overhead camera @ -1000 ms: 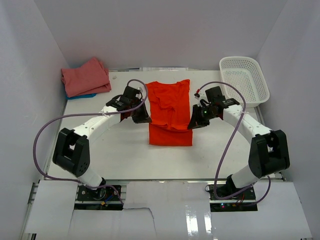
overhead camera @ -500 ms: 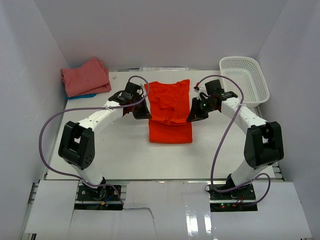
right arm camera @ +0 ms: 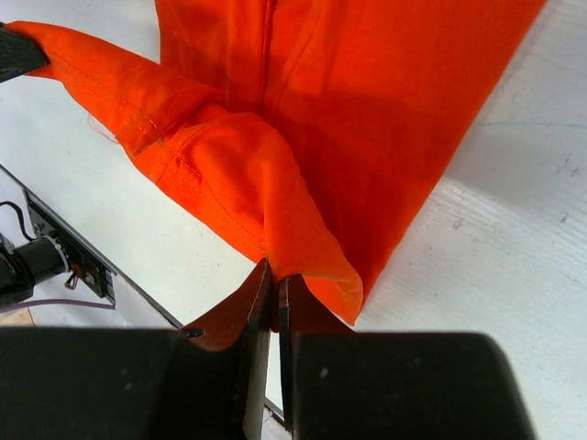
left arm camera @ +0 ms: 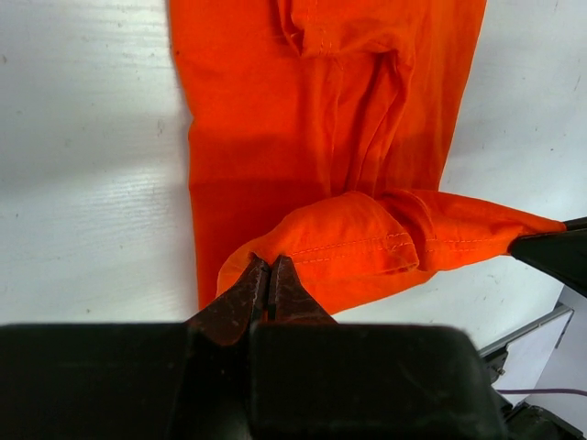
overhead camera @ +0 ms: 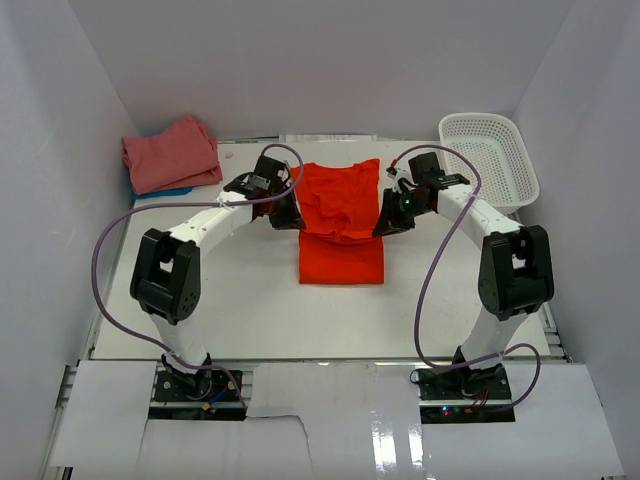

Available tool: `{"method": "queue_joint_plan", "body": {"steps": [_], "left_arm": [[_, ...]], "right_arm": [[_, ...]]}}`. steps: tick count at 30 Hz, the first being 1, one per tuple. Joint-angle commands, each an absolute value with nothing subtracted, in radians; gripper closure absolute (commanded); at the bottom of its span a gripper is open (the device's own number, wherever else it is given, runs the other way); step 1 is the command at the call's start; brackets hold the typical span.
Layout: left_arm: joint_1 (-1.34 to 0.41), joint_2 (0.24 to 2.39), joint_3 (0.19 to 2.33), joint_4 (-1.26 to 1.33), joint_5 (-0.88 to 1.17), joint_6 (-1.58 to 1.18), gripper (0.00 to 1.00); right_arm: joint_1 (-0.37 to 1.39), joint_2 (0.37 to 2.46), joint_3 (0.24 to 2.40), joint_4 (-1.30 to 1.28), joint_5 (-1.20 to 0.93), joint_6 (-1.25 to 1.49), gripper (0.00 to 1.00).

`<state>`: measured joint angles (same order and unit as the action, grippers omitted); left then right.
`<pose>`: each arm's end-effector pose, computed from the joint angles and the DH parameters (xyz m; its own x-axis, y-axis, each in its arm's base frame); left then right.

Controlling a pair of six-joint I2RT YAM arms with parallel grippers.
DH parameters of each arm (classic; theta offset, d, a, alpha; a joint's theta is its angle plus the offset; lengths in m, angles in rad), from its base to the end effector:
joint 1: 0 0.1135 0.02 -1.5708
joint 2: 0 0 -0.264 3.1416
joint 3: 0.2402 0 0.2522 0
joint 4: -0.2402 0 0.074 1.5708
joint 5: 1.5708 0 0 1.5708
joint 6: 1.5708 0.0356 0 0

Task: Fold and stack the t-shirts
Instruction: Fold the folded rectangular tshirt in 1/3 of the way

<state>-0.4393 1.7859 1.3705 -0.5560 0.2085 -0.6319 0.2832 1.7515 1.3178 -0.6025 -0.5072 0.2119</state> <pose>0.3463 -0.1709 0.2376 -0.9112 -0.2103 -0.3543 -0.0204 0.8818 -0.4711 0.3490 0.1196 0.2343 -0.9091 -0.0731 -0.4102 -0.2973 0.8035 0.5158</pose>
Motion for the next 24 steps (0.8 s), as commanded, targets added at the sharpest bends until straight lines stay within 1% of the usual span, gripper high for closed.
{"method": "queue_joint_plan", "body": {"steps": [1,10,24], "left_arm": [[-0.430,1.796,1.414,-0.552,0.215,-0.612,1.00],[-0.422,1.851,1.437,-0.535,0.215,-0.606,1.00],[-0.410,1.934,1.453,-0.466,0.215,-0.626,1.00]], "right_arm": [[0.270,1.776,1.379,-0.584,-0.537,0.189,0.92],[0.255,1.853,1.440,-0.580,-0.548,0.176,0.92],[0.232,1.942,1.453,-0.495,-0.560,0.172,0.92]]}}
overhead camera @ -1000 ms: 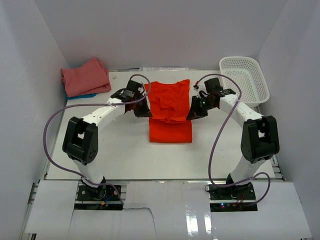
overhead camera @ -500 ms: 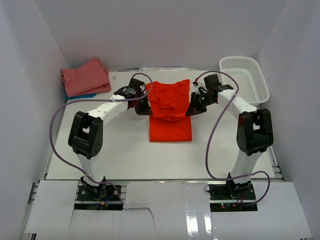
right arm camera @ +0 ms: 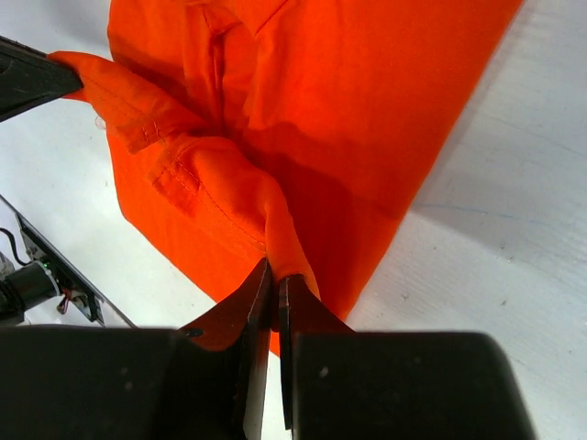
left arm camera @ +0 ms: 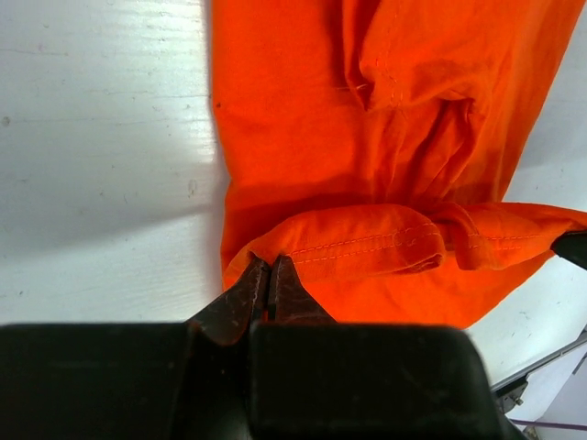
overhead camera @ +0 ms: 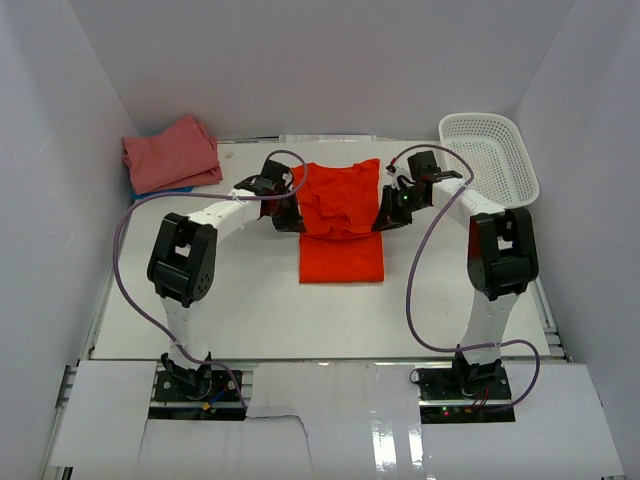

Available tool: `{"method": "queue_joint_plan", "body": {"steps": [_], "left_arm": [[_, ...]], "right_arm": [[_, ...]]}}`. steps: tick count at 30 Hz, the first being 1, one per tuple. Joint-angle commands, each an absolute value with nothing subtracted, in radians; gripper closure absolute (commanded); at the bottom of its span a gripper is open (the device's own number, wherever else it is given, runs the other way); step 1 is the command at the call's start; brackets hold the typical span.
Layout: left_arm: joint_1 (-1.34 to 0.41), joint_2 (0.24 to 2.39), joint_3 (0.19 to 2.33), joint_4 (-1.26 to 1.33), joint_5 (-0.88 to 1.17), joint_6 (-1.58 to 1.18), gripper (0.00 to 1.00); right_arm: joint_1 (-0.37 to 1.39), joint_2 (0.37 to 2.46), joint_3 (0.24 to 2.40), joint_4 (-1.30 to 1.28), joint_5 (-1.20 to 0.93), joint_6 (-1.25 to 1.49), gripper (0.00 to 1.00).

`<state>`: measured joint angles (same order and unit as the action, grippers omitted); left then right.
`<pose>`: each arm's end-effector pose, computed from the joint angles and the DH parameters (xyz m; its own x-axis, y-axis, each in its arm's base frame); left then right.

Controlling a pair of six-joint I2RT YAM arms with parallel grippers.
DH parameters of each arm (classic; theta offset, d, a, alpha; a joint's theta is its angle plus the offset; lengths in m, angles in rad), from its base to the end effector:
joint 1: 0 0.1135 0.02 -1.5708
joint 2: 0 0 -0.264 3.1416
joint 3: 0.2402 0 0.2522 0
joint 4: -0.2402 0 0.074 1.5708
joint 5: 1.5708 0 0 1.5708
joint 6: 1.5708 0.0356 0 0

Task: Fold and stack the t-shirts
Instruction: Fold the folded rectangular tshirt in 1/3 of the way

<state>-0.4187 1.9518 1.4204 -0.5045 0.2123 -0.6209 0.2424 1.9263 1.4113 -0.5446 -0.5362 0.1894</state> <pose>0.3763 -0.1757 0.1926 -0.9276 -0.2097 -0.3091 -0.0542 0.8944 -0.4440 0.3896 0.1151 0.2013 -0.9160 -0.0598 -0.3966 -0.2815 0.8001 0.5297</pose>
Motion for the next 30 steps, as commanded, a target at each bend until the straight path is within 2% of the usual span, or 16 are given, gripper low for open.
{"method": "queue_joint_plan", "body": {"steps": [1,21,23,26,27,28,30], "left_arm": [[-0.407,1.936,1.453,-0.462,0.215,-0.629,1.00],[-0.397,2.006,1.440,-0.382,0.236,-0.652,1.00],[-0.397,2.016,1.437,-0.370,0.251,-0.655,1.00],[-0.396,2.026,1.437,-0.362,0.267,-0.655,0.86],[-0.396,2.029,1.439,-0.362,0.271,-0.653,0.84],[-0.396,2.029,1.439,-0.361,0.276,-0.652,0.81],[-0.394,2.023,1.437,-0.360,0.264,-0.655,0.65]], "right_arm": [[0.230,1.951,1.454,-0.488,-0.561,0.173,0.92],[0.209,2.059,1.489,-0.416,-0.554,0.190,0.92],[0.209,2.060,1.493,-0.410,-0.555,0.192,0.87],[0.207,2.063,1.494,-0.405,-0.542,0.193,0.77],[0.207,2.063,1.493,-0.402,-0.541,0.195,0.73],[0.207,2.065,1.494,-0.400,-0.543,0.195,0.63],[0.207,2.060,1.494,-0.399,-0.540,0.195,0.57]]}}
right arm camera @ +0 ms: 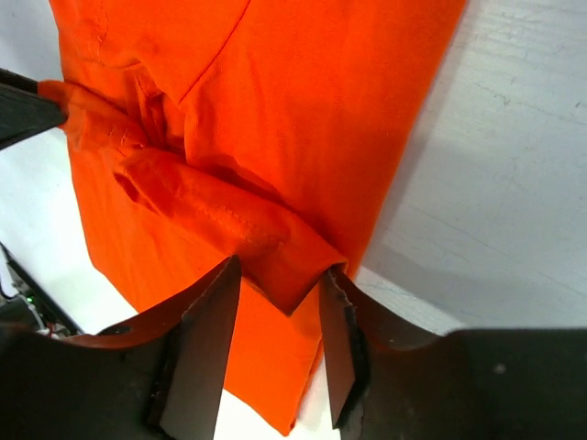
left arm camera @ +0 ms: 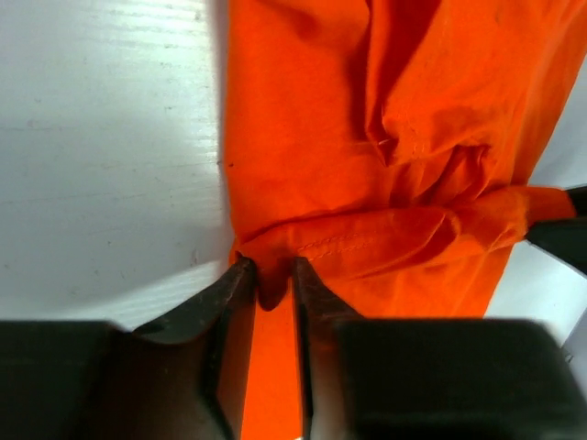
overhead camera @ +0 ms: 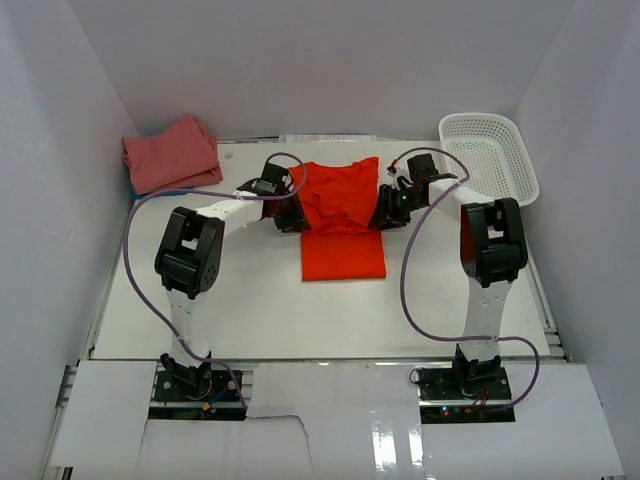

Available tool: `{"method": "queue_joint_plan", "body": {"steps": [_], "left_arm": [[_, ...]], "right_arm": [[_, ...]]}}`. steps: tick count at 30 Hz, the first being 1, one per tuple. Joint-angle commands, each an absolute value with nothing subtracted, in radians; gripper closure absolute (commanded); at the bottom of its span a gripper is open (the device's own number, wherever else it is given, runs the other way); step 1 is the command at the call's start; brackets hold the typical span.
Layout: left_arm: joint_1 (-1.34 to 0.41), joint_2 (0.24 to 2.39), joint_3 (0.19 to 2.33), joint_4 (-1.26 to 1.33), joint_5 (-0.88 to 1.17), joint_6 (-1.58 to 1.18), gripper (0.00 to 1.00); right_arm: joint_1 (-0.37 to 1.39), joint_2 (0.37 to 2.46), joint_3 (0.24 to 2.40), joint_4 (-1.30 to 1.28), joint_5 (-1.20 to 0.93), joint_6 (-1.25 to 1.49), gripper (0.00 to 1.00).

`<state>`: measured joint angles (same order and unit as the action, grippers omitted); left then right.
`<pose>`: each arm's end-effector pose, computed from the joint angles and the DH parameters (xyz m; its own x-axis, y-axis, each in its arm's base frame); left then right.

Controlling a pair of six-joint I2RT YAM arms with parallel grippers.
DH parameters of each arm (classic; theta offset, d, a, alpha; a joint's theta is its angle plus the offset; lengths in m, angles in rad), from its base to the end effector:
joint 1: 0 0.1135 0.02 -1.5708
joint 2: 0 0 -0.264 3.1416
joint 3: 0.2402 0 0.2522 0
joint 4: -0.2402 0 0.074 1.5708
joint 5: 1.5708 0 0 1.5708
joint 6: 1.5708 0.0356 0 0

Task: Fold and stack the t-shirts
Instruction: Fold the folded rectangular tshirt in 1/3 of the way

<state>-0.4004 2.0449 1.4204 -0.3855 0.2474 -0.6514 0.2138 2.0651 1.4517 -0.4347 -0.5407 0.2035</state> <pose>0.3945 -0.1764 0.1619 -0.9220 -0.2481 -0.2972 -0.0769 0.8698 -0.4874 0.4185 0.1096 0.1634 -0.9168 -0.0217 -0.3988 -0.2529 0.8043 0.5377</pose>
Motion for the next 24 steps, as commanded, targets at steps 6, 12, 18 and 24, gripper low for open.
{"method": "queue_joint_plan", "body": {"steps": [6,12,18,24], "left_arm": [[-0.394,1.953,1.405,-0.345,0.163,-0.681,0.15],[-0.393,1.810,1.316,-0.259,0.080,-0.700,0.02],[-0.397,1.646,1.235,-0.225,0.095,-0.695,0.04],[-0.455,1.484,1.039,-0.189,0.152,-0.738,0.15]], "right_arm": [[0.207,2.013,1.473,-0.374,-0.508,0.190,0.46],[0.207,1.939,1.436,-0.313,-0.523,0.196,0.45],[0.207,1.824,1.364,-0.273,-0.535,0.204,0.44],[0.225,1.711,1.238,-0.230,-0.577,0.224,0.45]]}}
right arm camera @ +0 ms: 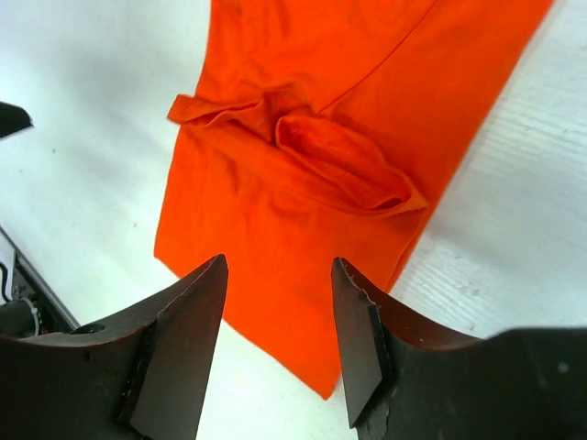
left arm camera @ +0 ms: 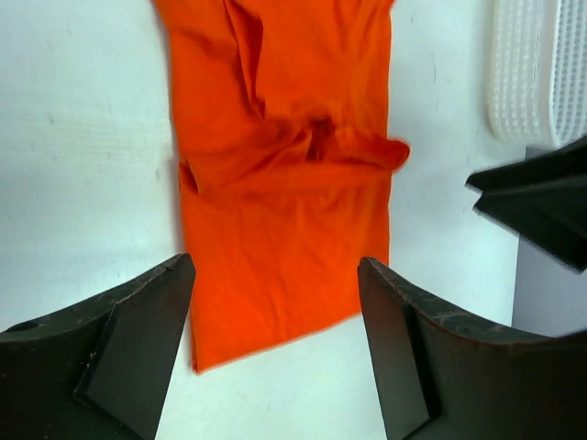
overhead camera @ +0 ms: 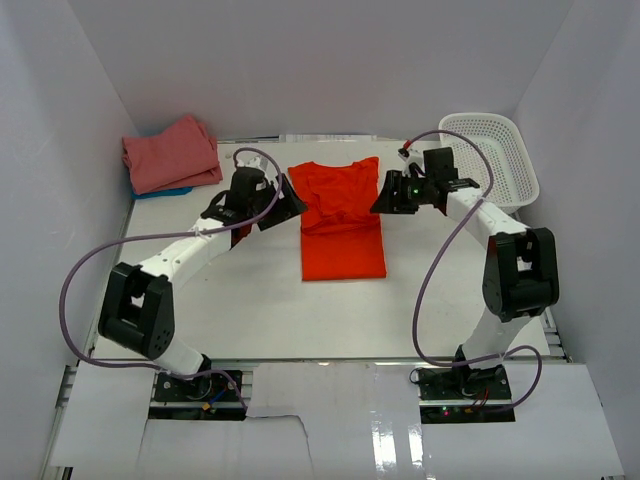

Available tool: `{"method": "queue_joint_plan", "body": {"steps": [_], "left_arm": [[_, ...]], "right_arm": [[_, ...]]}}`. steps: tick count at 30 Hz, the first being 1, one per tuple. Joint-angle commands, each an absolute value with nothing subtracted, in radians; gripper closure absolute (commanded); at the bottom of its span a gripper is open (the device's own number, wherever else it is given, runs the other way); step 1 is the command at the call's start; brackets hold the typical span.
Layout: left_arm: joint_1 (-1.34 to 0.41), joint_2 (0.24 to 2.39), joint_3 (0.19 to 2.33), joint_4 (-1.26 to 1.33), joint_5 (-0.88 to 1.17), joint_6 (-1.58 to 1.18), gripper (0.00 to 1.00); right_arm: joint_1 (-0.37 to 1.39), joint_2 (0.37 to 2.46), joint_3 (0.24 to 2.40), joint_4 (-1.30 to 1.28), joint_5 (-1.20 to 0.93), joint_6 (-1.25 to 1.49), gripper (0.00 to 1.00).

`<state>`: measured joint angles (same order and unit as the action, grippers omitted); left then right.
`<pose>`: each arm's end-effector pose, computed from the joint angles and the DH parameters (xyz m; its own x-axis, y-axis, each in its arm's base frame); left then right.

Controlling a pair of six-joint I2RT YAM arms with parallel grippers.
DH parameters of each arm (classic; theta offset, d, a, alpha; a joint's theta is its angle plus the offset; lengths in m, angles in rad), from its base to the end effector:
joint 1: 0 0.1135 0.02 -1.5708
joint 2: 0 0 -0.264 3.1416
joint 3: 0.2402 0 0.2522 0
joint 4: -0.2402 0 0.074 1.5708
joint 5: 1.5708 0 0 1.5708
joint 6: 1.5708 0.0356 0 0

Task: Fold and stack the t-shirts
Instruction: Fold the folded rectangular tshirt in 1/3 of the way

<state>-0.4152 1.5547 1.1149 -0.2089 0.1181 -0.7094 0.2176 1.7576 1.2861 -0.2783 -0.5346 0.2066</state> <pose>0.3186 -0.1451 0.2614 -0.7363 -0.3823 -0.5583 0.0090 0.8195 -0.5731 0.3779 0.1021 0.2438 -0.7641 0.0119 -0.6450 -0.4016 0.7737 0.4900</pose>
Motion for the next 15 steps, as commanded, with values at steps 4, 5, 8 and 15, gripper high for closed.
{"method": "queue_joint_plan", "body": {"steps": [4,5,8,15], "left_arm": [[-0.541,1.413,0.882,-0.124,0.150,-0.816,0.32],[-0.563,1.390,0.820,-0.108,0.121,-0.836,0.37],[-0.624,1.374,0.705,-0.020,0.095,-0.914,0.59],[-0.673,1.427,0.649,0.103,0.089,-0.957,1.00]], "right_arm": [[0.268,1.716,1.186,-0.196,-0.615,0.250,0.46],[0.276,1.721,1.161,-0.178,-0.630,0.267,0.46],[0.299,1.753,1.131,-0.089,-0.656,0.308,0.47],[0.359,1.876,1.147,0.038,-0.689,0.408,0.92]]}}
